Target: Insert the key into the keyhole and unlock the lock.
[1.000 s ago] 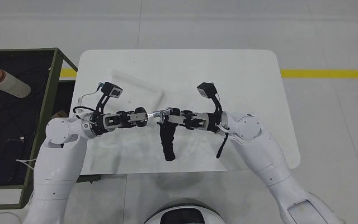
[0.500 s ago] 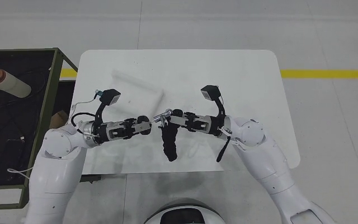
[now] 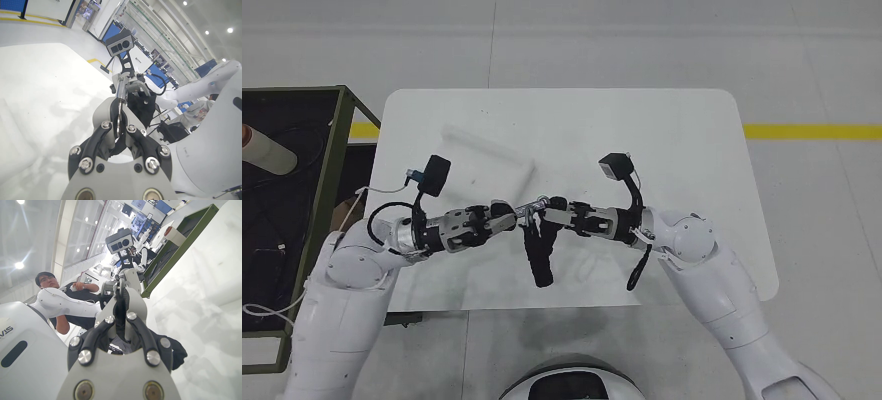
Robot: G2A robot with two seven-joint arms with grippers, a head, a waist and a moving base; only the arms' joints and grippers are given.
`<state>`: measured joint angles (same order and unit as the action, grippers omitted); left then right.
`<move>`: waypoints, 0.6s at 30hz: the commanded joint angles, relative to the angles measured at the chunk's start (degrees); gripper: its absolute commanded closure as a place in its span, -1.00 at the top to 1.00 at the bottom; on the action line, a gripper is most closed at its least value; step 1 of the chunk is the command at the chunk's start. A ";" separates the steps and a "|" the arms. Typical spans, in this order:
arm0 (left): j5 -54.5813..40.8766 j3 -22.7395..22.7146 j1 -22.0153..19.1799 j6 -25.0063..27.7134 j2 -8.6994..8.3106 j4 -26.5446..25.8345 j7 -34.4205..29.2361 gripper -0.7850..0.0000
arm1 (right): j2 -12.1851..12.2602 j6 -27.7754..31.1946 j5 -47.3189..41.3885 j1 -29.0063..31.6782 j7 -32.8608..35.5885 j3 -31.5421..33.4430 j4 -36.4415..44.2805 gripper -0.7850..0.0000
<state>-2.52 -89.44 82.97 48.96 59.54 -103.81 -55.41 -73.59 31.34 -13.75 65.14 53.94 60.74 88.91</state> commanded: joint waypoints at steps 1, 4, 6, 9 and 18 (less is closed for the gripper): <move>1.24 0.50 0.27 1.71 -0.71 0.66 1.79 -1.00 | 0.00 0.01 -0.01 0.00 0.01 0.00 0.01 -1.00; 1.10 0.60 0.27 1.76 -0.83 0.83 1.85 -1.00 | 0.00 0.01 -0.01 0.00 0.01 0.00 0.01 -1.00; 1.10 0.60 0.27 1.76 -0.83 0.83 1.85 -1.00 | 0.00 0.01 -0.01 0.00 0.01 0.00 0.01 -1.00; 1.10 0.60 0.27 1.76 -0.83 0.83 1.85 -1.00 | 0.00 0.01 -0.01 0.00 0.01 0.00 0.01 -1.00; 22.37 -3.27 3.15 9.04 -0.02 -5.72 13.22 -1.00 | 0.30 -1.90 1.30 2.59 -2.08 1.04 2.89 -1.00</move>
<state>14.04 -92.57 85.57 57.44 59.29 -108.54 -45.01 -73.31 29.56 -12.36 67.75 51.86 61.71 91.80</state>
